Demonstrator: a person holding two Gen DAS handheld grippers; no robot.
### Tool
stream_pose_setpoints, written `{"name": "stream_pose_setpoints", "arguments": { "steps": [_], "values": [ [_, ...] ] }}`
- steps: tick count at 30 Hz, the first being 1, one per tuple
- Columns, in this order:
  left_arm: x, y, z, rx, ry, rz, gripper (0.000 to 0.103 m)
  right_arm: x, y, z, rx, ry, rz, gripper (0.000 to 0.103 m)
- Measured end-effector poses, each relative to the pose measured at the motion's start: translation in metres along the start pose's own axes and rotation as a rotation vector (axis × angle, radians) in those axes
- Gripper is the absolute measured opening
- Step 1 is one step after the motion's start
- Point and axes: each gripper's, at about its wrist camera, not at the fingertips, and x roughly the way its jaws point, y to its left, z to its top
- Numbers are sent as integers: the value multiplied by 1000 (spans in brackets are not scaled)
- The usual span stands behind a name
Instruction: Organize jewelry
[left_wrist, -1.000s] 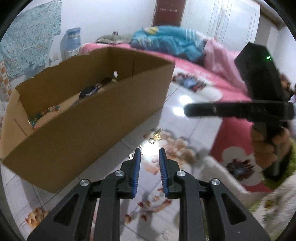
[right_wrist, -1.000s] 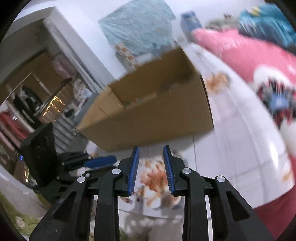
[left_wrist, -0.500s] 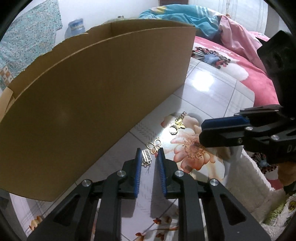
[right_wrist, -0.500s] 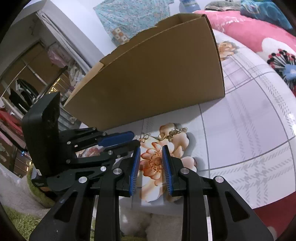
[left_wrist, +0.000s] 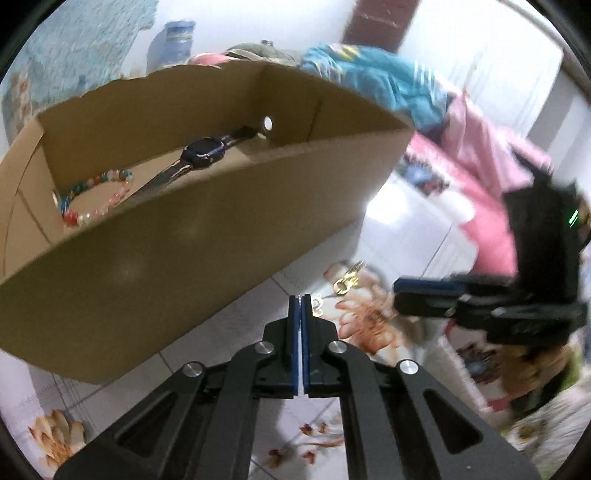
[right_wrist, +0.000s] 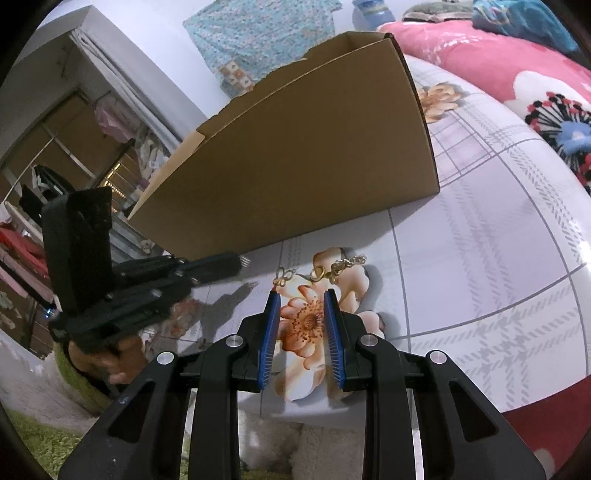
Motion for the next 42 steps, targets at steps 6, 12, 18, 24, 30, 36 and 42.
{"name": "stream_pose_setpoints", "arguments": {
  "steps": [6,12,18,24,30,36,42],
  "values": [
    [-18,15,0,-124,-56,-99,1,-3,5,-3,-26,-14,0,25],
    [-16,11,-9,-86,-48,-39,1,-1,18,-3,-98,-15,-60,22],
    [-9,7,-16,-27,-39,49,1,10,32,-1,-156,0,-113,19],
    [-7,16,-19,-40,-35,70,1,24,46,3,-205,9,-128,19],
    [-9,19,-22,-32,-36,91,1,46,61,9,-305,17,-169,19],
    [-10,24,-24,-37,-30,88,1,61,69,13,-457,35,-231,19],
    [-10,29,-25,-52,-32,83,1,73,70,23,-514,79,-220,19]
  ]
}}
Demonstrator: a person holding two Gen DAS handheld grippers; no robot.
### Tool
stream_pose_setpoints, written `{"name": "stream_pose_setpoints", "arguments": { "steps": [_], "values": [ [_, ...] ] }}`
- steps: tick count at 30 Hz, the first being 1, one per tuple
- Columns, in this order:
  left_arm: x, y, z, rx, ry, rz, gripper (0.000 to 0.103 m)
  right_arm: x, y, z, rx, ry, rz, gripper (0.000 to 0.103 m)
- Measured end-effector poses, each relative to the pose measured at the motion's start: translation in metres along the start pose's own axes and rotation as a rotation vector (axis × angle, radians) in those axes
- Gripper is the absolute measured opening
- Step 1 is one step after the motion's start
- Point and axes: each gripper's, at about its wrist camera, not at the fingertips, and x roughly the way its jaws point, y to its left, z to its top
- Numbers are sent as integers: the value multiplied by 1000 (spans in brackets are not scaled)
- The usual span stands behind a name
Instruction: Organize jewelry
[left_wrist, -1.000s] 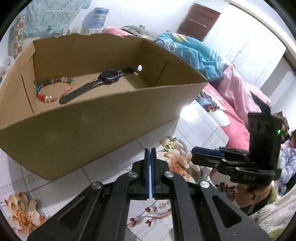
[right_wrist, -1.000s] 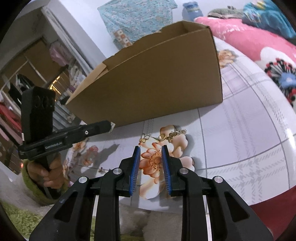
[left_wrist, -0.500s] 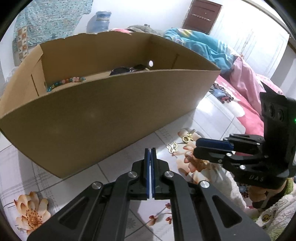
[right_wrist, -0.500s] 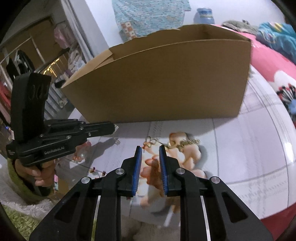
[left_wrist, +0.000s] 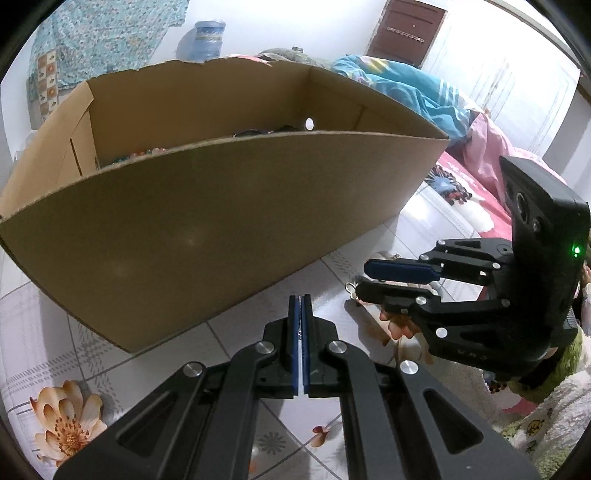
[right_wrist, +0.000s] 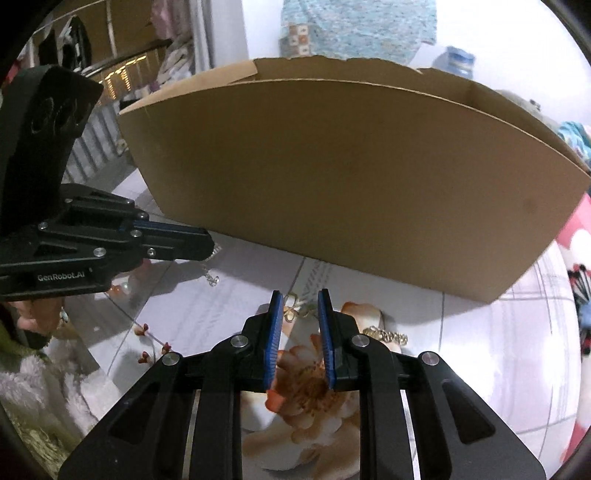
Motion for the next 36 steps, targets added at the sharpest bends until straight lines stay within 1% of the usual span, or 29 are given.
{"name": "stream_pose_setpoints", "arguments": {
  "steps": [4,11,12,14,17,20,22,23,24,30,31,32,36],
  "values": [
    [0,2,0,-4,2,0,1,1,7,-3,-23,7,-9,19],
    [3,4,0,-10,7,-3,1,1,18,0,-1,11,-57,20],
    [3,4,0,-11,8,-3,1,-1,18,-1,2,14,-63,21],
    [4,5,1,-15,8,-5,1,-2,22,0,26,18,-61,28],
    [4,6,1,-18,8,-8,1,-2,29,-1,18,9,-93,28],
    [4,6,1,-18,9,-9,1,-3,29,-2,36,2,-90,28],
    [4,6,0,-18,8,-9,1,-3,30,-2,31,-1,-101,25],
    [4,6,0,-18,8,-9,1,-4,31,-2,28,-3,-103,20],
    [4,6,0,-18,7,-8,1,-3,30,-3,31,-3,-101,18],
    [4,6,1,-20,6,-8,1,-1,27,-7,46,-8,-101,17],
    [4,6,1,-20,5,-9,1,0,27,-7,49,-9,-99,14],
    [3,6,1,-19,4,-9,1,0,27,-7,52,-8,-92,6],
    [2,5,1,-15,-1,-8,1,0,22,-6,67,0,-87,6]
  ]
}}
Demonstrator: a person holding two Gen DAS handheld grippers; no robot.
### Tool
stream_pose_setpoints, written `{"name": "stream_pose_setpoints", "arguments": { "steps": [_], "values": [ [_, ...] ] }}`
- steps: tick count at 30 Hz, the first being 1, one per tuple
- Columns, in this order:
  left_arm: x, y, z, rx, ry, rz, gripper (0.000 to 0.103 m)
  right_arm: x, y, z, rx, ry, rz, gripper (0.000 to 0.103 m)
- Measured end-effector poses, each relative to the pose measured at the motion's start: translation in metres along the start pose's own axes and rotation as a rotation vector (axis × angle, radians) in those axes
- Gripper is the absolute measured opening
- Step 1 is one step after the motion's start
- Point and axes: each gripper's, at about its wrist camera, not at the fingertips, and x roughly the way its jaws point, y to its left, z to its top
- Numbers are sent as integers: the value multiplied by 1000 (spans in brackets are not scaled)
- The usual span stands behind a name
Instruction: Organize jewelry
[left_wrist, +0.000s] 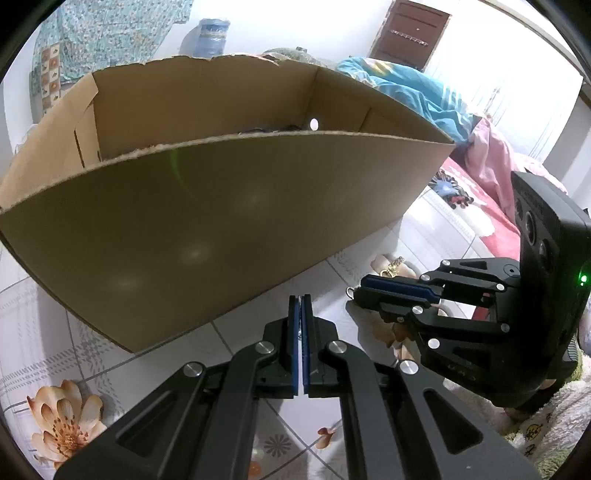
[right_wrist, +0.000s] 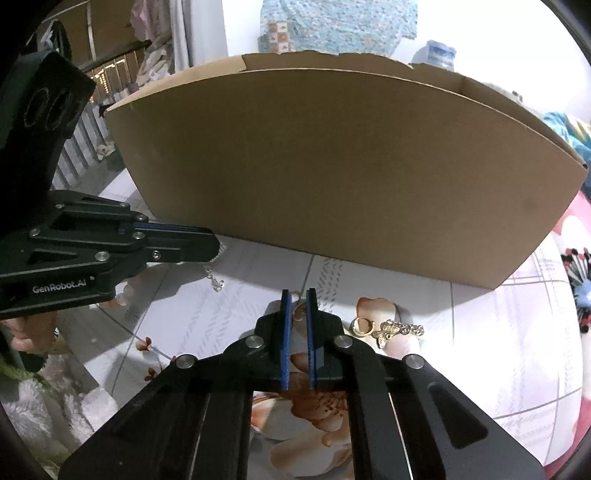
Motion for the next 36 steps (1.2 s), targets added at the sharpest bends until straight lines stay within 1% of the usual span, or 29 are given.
{"name": "stream_pose_setpoints", "arguments": {
  "steps": [3,6,8,12,13,17,21,24,26,28,33,34,35,36],
  "values": [
    [0,0,0,-3,-1,1,1,-1,-2,0,16,3,7,6],
    [-1,1,0,-3,-1,-1,1,-4,-2,2,16,-8,3,10],
    [0,1,-1,-5,1,-2,1,-3,-1,3,15,-9,-11,17],
    [-1,2,-1,-6,3,-7,1,1,1,3,9,7,-23,22],
    [-1,3,-1,-7,4,-7,1,1,2,3,3,8,-27,26],
    [-1,4,-1,-9,6,-8,1,1,7,7,-15,29,-33,26],
    [-1,5,-1,-9,7,-9,1,-1,9,12,0,61,4,25],
    [-1,5,-1,-13,6,-8,1,-2,14,13,-6,64,17,29],
    [0,6,-2,-16,6,-9,1,-3,16,14,-6,64,33,29],
    [0,6,-2,-15,7,-9,1,-4,20,14,-21,64,36,29],
    [1,7,-2,-19,6,-10,1,0,23,13,-72,66,9,29],
    [1,7,-2,-20,5,-11,1,-1,23,13,-71,67,8,27],
    [1,7,-2,-20,5,-10,1,-1,23,13,-72,66,6,21],
    [1,8,-3,-21,5,-10,1,-1,26,13,-72,66,6,18]
  ]
}}
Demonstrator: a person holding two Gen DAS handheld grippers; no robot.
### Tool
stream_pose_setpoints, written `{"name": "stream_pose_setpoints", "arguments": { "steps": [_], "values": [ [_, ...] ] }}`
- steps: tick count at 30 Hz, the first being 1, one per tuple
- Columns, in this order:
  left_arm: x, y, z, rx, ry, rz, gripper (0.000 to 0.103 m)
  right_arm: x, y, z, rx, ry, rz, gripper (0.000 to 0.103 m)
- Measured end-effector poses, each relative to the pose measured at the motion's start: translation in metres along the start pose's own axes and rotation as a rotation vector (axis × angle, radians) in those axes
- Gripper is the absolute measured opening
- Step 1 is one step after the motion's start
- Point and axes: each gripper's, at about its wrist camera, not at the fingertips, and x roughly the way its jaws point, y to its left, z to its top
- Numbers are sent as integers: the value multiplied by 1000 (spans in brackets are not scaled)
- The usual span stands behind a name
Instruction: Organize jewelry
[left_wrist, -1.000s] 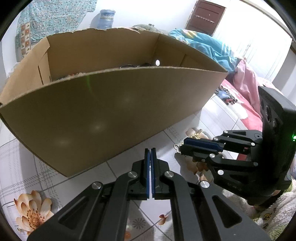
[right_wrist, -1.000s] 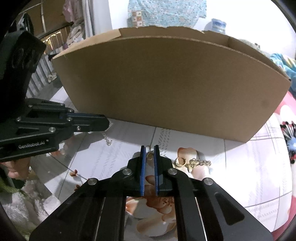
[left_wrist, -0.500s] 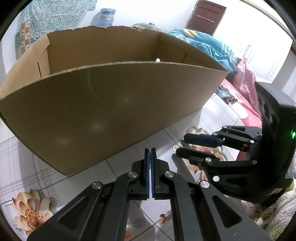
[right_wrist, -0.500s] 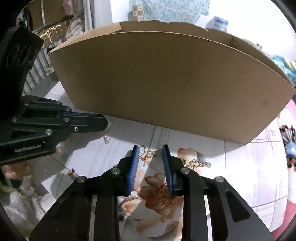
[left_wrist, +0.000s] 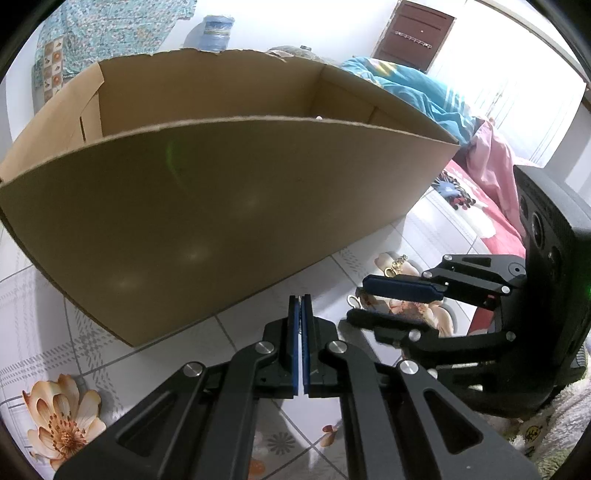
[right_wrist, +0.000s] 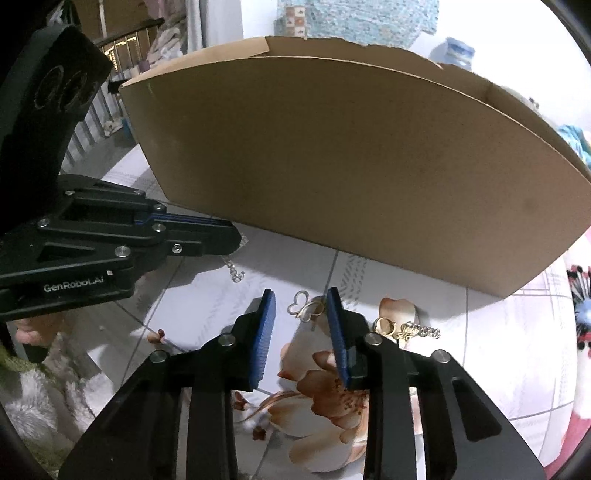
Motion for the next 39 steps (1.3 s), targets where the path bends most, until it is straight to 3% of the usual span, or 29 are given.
{"name": "stream_pose_setpoints", "arguments": {
  "steps": [8,10,14,19,24,29,33,37,39],
  "values": [
    [-1,1,0,0,-3,2,1,2,-8,1,25,-4,15,17],
    [-1,1,0,0,-5,3,1,-1,-12,0,32,-3,27,5],
    [-3,1,0,3,-9,2,1,-3,-14,-2,41,1,29,4],
    [-5,1,0,5,-12,6,1,-10,-15,-4,53,4,35,6],
    [-6,1,-1,-1,-15,3,1,-11,-21,-4,121,30,37,18],
    [-6,1,-1,-2,-16,0,1,-7,-16,1,154,32,-2,22],
    [-6,2,-1,-6,-16,-3,1,-7,2,2,135,23,-97,22],
    [-7,2,-1,-5,-14,-3,1,-7,13,1,149,24,-109,10],
    [-7,2,-1,-4,-15,-2,1,-6,15,1,159,20,-106,9]
  ]
}}
